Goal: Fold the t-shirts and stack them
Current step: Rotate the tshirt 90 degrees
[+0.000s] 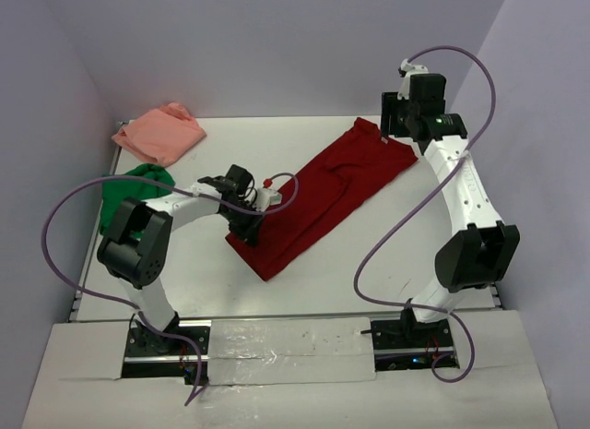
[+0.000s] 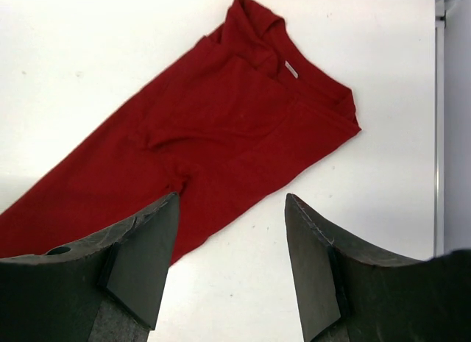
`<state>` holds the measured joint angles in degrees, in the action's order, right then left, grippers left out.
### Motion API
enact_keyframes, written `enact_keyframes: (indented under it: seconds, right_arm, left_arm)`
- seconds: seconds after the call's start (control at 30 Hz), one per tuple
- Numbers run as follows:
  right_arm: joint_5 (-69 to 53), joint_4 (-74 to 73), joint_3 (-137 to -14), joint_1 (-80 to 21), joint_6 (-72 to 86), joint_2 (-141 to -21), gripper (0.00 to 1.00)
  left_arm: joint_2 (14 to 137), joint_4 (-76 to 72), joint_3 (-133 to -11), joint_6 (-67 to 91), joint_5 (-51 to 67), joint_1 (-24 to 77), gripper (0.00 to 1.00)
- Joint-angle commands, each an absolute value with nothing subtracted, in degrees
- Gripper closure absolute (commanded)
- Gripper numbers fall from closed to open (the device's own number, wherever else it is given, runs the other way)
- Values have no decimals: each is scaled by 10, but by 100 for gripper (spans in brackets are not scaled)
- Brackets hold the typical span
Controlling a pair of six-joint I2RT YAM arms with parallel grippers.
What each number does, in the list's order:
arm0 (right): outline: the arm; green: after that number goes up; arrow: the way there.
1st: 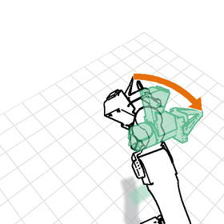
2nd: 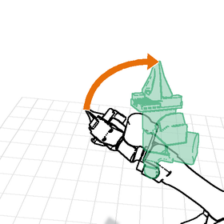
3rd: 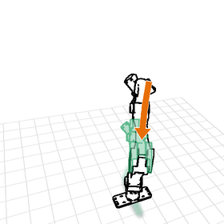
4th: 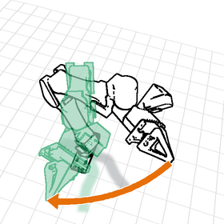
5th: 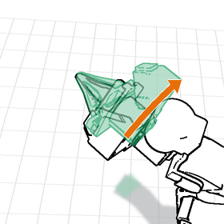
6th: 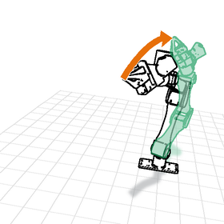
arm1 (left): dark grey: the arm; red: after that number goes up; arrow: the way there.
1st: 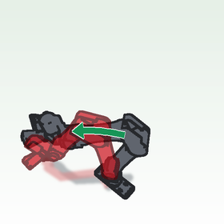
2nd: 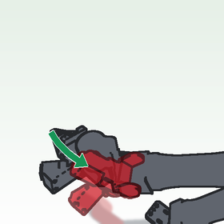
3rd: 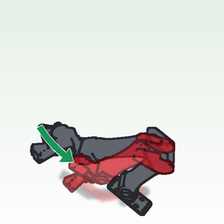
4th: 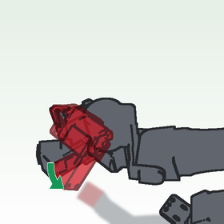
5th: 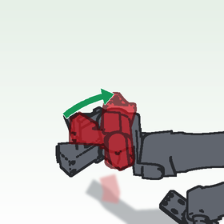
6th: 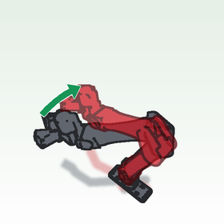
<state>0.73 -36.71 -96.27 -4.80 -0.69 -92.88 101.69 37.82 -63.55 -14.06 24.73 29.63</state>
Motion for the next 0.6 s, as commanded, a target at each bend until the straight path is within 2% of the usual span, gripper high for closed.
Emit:
enact_keyframes:
  seconds: [0.0, 0.13, 0.43, 0.57]
  right_arm:
    - [-26, -369, -955, -40, 13, -884, 34]
    - [-41, -379, -952, -37, 18, -869, 34]
    - [-54, -420, -1023, -20, 19, -855, 34]
    - [-53, -451, -1062, -15, 18, -853, 34]
  left_arm:
    - [1010, 276, -626, -100, 155, 318, 96]
    - [1033, 230, -613, -91, 99, 351, 96]
    - [1157, 286, -640, -118, 154, 471, 99]
    - [1204, 399, -674, -168, 250, 519, 98]
